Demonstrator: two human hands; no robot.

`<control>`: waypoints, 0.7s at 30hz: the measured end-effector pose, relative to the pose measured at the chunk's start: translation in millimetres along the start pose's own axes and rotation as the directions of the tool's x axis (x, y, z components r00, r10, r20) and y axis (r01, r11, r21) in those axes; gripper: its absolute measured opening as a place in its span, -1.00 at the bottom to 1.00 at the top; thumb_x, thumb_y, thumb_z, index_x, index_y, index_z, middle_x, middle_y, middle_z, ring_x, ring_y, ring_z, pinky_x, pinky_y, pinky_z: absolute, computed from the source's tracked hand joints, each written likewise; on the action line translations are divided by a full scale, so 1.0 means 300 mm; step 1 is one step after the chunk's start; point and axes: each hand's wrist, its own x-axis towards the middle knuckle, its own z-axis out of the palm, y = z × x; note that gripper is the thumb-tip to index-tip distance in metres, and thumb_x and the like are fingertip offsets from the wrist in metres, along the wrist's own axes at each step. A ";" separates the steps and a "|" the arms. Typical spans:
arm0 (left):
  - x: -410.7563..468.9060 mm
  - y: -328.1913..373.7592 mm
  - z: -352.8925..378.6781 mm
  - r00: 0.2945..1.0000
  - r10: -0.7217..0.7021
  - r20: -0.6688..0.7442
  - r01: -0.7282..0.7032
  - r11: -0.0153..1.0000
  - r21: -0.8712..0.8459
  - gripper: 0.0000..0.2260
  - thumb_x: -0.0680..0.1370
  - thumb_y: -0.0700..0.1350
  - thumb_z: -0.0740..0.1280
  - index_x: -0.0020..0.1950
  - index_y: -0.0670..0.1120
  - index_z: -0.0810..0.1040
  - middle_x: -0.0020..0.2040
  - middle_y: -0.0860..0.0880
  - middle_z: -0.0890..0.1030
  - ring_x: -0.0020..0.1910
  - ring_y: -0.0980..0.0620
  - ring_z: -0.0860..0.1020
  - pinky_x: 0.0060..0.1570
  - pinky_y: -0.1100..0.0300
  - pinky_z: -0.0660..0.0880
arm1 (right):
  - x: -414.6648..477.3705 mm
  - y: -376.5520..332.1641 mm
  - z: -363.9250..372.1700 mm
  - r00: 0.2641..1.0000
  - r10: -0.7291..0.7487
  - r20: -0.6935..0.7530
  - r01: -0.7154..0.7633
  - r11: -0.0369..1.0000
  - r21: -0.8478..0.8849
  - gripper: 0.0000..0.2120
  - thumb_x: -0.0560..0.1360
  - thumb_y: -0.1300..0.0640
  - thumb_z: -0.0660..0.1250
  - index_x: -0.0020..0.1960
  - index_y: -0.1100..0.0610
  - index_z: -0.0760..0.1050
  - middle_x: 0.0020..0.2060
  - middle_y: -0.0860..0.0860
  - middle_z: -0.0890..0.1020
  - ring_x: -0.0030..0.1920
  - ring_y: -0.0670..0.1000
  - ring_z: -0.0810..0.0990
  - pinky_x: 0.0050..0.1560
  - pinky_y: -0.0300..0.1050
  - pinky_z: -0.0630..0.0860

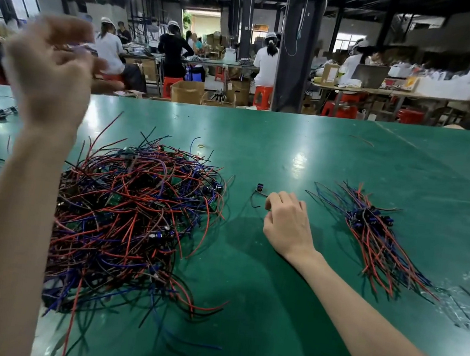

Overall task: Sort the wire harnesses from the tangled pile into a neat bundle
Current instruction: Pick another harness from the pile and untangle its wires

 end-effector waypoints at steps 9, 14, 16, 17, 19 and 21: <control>-0.130 -0.262 0.068 0.749 -0.515 0.417 0.013 0.641 0.768 -0.51 0.50 -0.35 0.24 0.40 -0.05 0.39 0.22 -0.24 0.52 0.06 -0.18 0.52 0.02 0.08 0.47 | -0.007 -0.005 -0.004 1.000 -0.003 0.021 0.003 1.000 -0.008 -0.87 0.48 0.23 0.17 0.00 0.16 0.44 -0.04 0.05 0.53 0.03 0.08 0.42 0.06 -0.08 0.28; -0.127 -0.247 0.052 0.931 -0.330 0.152 0.116 0.666 0.737 -0.76 0.46 -0.22 0.45 0.12 -0.13 0.63 -0.04 -0.24 0.62 -0.18 -0.15 0.50 -0.07 0.05 0.47 | -0.005 -0.006 0.000 1.000 0.001 0.016 -0.001 1.000 0.004 -0.88 0.48 0.24 0.17 -0.02 0.16 0.44 -0.07 0.05 0.53 0.00 0.07 0.42 0.05 -0.07 0.29; -0.132 -0.226 0.049 0.935 -0.324 0.147 0.116 0.669 0.734 -0.77 0.45 -0.19 0.47 0.09 -0.16 0.65 -0.08 -0.25 0.63 -0.18 -0.16 0.53 -0.05 0.03 0.49 | -0.006 -0.003 0.003 1.000 -0.004 0.016 0.004 1.000 0.006 -0.87 0.48 0.24 0.17 -0.01 0.16 0.45 -0.07 0.05 0.53 0.00 0.07 0.42 0.06 -0.07 0.30; -0.133 -0.212 0.048 0.932 -0.332 0.149 0.122 0.671 0.731 -0.78 0.45 -0.16 0.47 0.08 -0.16 0.66 -0.11 -0.24 0.63 -0.19 -0.17 0.54 -0.06 0.03 0.50 | -0.007 -0.002 0.004 1.000 -0.005 0.016 0.005 1.000 0.008 -0.87 0.48 0.24 0.17 -0.01 0.16 0.45 -0.07 0.05 0.53 -0.01 0.07 0.42 0.07 -0.06 0.30; -0.124 -0.187 0.041 0.932 -0.330 0.153 0.114 0.665 0.738 -0.80 0.48 -0.12 0.44 0.07 -0.16 0.67 -0.12 -0.23 0.63 -0.20 -0.16 0.52 -0.11 0.06 0.47 | -0.008 0.001 0.005 1.000 -0.005 0.015 0.005 1.000 0.014 -0.88 0.48 0.24 0.17 -0.02 0.16 0.45 -0.07 0.05 0.53 -0.01 0.07 0.42 0.07 -0.05 0.30; -0.103 -0.166 0.029 0.958 -0.263 0.118 0.086 0.650 0.755 -0.82 0.51 -0.09 0.41 0.05 -0.14 0.67 -0.04 -0.23 0.64 -0.15 -0.17 0.51 -0.10 0.05 0.45 | -0.007 0.000 0.005 1.000 -0.001 0.010 0.000 1.000 0.030 -0.89 0.47 0.24 0.17 -0.04 0.17 0.45 -0.09 0.05 0.53 -0.02 0.08 0.41 0.06 -0.05 0.29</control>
